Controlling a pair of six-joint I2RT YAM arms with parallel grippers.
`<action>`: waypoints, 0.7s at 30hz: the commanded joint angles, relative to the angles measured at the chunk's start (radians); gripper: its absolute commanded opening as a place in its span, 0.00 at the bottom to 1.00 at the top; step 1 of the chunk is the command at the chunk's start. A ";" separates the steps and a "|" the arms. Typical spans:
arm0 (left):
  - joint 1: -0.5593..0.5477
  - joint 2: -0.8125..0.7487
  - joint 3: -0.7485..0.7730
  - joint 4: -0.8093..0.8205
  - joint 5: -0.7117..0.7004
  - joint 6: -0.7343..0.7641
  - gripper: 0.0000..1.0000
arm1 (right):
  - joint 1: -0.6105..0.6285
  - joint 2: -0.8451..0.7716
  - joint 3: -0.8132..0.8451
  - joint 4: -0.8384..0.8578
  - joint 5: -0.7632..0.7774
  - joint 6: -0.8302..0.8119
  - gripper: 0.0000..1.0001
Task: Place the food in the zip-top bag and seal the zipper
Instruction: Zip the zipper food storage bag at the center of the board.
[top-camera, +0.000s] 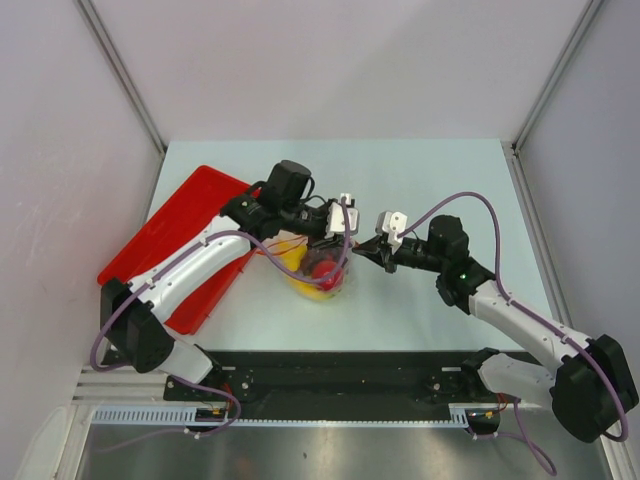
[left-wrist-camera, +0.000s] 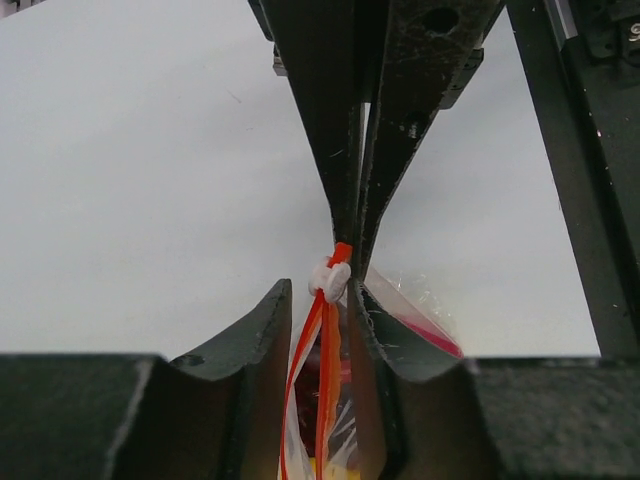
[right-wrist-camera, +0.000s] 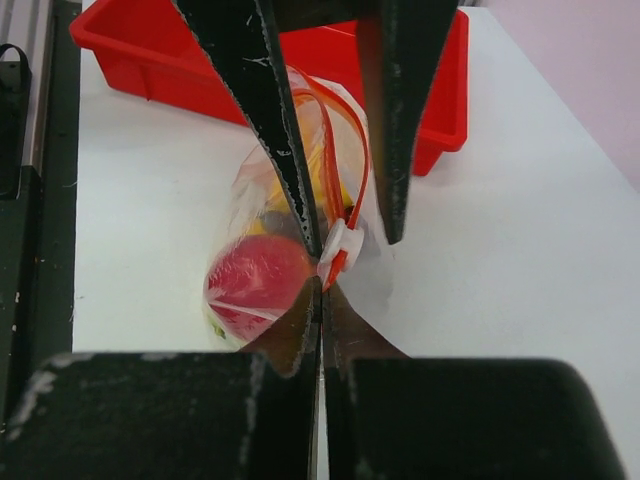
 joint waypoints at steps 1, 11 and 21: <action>-0.006 -0.003 0.041 -0.015 0.037 0.043 0.27 | 0.009 -0.033 0.007 0.031 0.011 -0.022 0.00; 0.025 0.001 0.024 -0.118 0.002 0.108 0.02 | 0.010 -0.054 0.007 0.003 0.032 -0.030 0.00; 0.100 0.000 0.013 -0.152 -0.010 0.126 0.01 | 0.009 -0.068 0.007 -0.027 0.034 -0.048 0.00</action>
